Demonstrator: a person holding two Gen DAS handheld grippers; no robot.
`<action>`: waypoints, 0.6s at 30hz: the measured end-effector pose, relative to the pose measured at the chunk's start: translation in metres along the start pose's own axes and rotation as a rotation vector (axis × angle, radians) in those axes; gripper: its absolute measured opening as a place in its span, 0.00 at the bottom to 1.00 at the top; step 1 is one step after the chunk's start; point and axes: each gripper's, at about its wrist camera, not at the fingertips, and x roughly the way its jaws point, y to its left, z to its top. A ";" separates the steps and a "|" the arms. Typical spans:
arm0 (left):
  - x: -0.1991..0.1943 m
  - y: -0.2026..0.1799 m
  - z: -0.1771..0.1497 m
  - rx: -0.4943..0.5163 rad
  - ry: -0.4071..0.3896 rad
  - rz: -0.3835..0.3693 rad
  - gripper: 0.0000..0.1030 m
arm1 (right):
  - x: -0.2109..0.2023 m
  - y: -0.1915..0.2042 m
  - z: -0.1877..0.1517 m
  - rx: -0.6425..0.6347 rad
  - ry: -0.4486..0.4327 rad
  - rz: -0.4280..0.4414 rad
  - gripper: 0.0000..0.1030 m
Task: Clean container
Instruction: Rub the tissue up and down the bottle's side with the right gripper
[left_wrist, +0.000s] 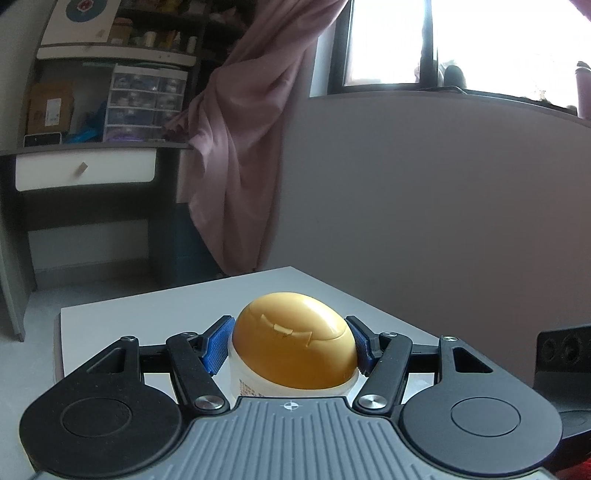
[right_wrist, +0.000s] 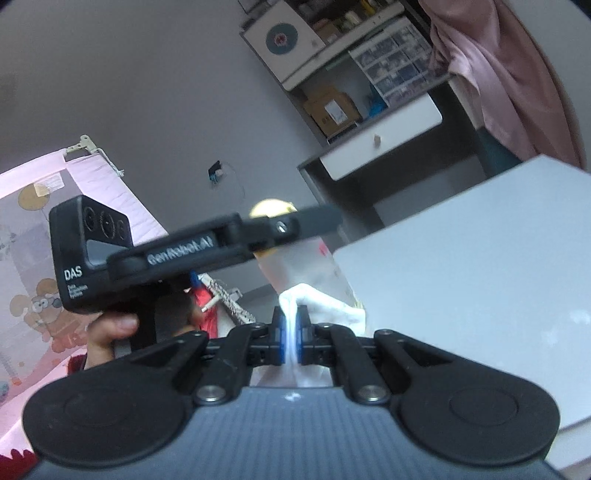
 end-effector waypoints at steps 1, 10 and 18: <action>0.001 0.000 0.000 -0.001 0.001 0.000 0.63 | 0.000 -0.001 -0.001 0.005 0.009 -0.001 0.05; 0.008 -0.009 0.004 0.003 0.000 0.008 0.63 | 0.005 -0.005 -0.011 0.011 0.082 -0.066 0.05; 0.013 -0.012 0.002 0.007 -0.002 0.007 0.63 | -0.005 0.011 0.005 -0.045 0.008 -0.044 0.06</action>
